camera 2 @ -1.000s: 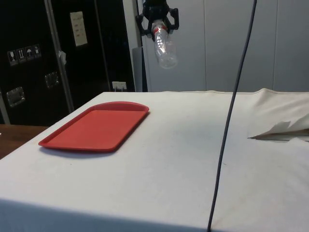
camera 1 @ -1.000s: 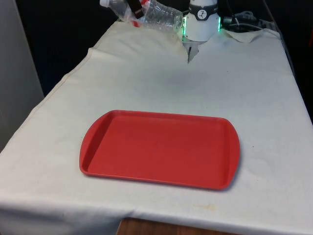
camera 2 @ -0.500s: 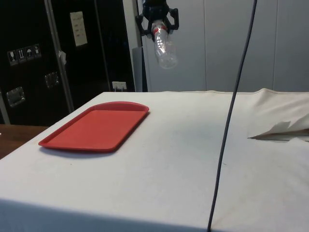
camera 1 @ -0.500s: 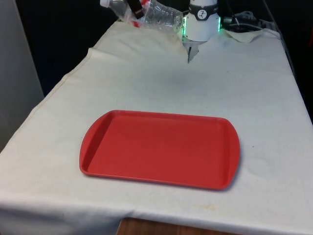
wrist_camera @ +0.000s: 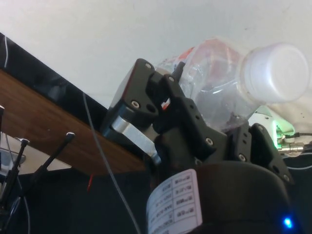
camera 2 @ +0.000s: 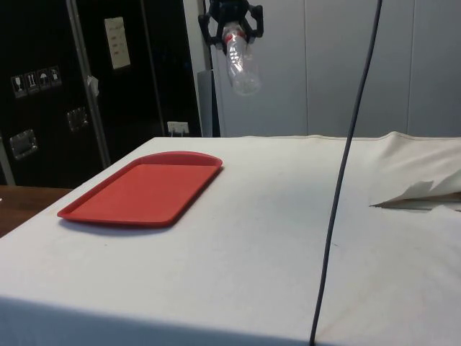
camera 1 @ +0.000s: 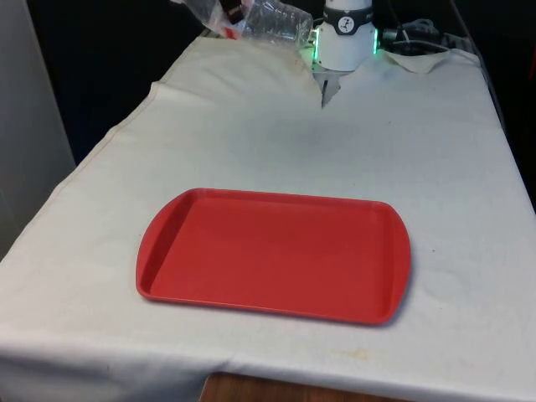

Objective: Place the bottle upright on the tray.

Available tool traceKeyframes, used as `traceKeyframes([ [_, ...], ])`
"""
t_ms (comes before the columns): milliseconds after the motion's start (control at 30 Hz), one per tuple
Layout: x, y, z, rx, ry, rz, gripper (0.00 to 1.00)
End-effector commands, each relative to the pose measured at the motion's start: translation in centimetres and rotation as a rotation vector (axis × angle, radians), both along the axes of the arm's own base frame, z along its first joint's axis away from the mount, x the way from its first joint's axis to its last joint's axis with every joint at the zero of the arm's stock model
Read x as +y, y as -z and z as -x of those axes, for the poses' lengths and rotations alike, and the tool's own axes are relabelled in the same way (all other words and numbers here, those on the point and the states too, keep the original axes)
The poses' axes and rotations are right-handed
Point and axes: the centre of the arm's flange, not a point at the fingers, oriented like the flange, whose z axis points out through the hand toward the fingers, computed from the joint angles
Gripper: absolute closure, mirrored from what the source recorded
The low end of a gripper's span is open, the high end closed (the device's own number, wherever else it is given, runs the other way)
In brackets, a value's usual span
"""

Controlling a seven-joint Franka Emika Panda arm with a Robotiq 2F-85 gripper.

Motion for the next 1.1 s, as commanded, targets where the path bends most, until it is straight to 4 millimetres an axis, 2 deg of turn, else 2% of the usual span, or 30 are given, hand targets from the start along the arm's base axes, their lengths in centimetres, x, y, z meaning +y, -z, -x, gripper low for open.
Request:
traceKeyframes([
  [0, 0.0, -0.4, 0.1, -0.003, 0.002, 0.003, 0.66],
  [667, -0.2, -1.6, -0.1, -0.032, -0.002, 0.007, 0.66],
  [700, -0.1, -1.2, -0.2, -0.026, -0.006, 0.004, 0.66],
  [900, -0.3, -2.9, -0.2, -0.044, -0.005, 0.007, 0.66],
  [1067, -0.3, -3.2, -0.2, -0.051, -0.007, 0.006, 0.66],
])
